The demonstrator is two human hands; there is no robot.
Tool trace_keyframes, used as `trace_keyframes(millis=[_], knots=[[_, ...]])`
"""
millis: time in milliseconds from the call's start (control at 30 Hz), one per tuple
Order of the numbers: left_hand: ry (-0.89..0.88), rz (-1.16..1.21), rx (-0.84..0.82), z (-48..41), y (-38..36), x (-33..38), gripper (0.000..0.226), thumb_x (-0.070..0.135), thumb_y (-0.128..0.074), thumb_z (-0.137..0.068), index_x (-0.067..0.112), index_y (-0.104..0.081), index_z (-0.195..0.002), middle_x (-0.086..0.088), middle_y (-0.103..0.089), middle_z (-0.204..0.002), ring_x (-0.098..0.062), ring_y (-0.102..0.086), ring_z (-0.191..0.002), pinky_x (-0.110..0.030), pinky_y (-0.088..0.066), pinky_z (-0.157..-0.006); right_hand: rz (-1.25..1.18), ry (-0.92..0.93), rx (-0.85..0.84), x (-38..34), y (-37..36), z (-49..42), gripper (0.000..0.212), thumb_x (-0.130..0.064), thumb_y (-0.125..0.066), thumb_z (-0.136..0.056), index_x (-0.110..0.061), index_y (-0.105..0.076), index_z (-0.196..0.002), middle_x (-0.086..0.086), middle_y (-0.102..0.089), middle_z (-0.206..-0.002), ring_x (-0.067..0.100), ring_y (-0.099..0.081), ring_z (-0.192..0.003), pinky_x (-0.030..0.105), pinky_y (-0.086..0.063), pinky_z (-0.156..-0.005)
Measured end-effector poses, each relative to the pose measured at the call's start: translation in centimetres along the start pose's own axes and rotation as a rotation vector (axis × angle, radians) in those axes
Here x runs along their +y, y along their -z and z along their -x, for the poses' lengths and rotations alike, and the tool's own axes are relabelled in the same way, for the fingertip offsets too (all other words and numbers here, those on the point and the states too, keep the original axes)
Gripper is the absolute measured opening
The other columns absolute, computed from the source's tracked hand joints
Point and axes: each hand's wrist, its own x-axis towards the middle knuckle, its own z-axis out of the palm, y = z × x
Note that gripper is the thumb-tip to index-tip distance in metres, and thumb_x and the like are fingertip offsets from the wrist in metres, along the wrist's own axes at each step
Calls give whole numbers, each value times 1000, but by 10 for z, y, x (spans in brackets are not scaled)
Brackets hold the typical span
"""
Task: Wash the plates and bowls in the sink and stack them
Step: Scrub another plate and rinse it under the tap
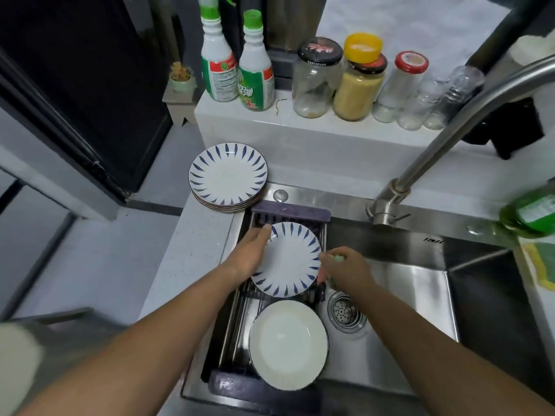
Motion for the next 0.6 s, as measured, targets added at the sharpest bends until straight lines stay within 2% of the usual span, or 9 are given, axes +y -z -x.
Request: trace_keyframes(millis=[133, 200, 267, 400, 500, 600], knots=[[-40, -55, -15, -26, -6, -1, 59, 54, -28, -108, 20, -34, -156, -3, -46, -153, -20, -46, -129, -29, -31, -101, 96, 22, 72, 12, -15, -13, 18, -31, -69, -85, -17, -65, -94, 6, -72, -61, 11, -62, -48, 28, -49, -55], [-17, -42, -23, -31, -11, 3, 63, 55, -27, -108, 19, -26, -161, -3, -39, -161, -24, -38, -145, -35, -28, -112, 134, 43, 132, 13, -18, -14, 17, -33, -71, -82, -20, -65, -92, 4, -72, -64, 16, -68, -56, 33, -58, -60], [0, -12, -38, -41, -14, 5, 65, 55, -26, -108, 19, -22, -162, -2, -35, -163, -25, -32, -150, -37, -25, -117, 156, 24, 164, 11, -22, -17, 18, -31, -71, -81, -20, -64, -93, 3, -72, -67, 20, -71, -61, 37, -61, -67], [-5, -31, -65, -51, -17, 5, 67, 56, -27, -108, 16, -23, -162, -5, -35, -164, -24, -32, -150, -32, -25, -113, 266, -15, 201, 11, -27, -25, 30, -34, -72, -81, -15, -69, -105, 5, -72, -92, 23, -68, -83, 33, -56, -81], [13, -66, -80, -56, -16, 4, 75, 65, -27, -104, 17, -27, -161, -7, -35, -164, -26, -34, -149, -37, -26, -117, 325, -43, 221, 10, -31, -30, 38, -40, -72, -82, -12, -69, -108, 8, -72, -100, 25, -67, -90, 32, -52, -82], [5, -81, -88, -56, -15, 7, 78, 68, -27, -102, 18, -28, -161, -7, -38, -163, -27, -36, -148, -39, -27, -117, 330, -65, 248, 8, -34, -32, 37, -39, -72, -84, -7, -69, -104, 11, -71, -97, 27, -67, -88, 29, -49, -75]])
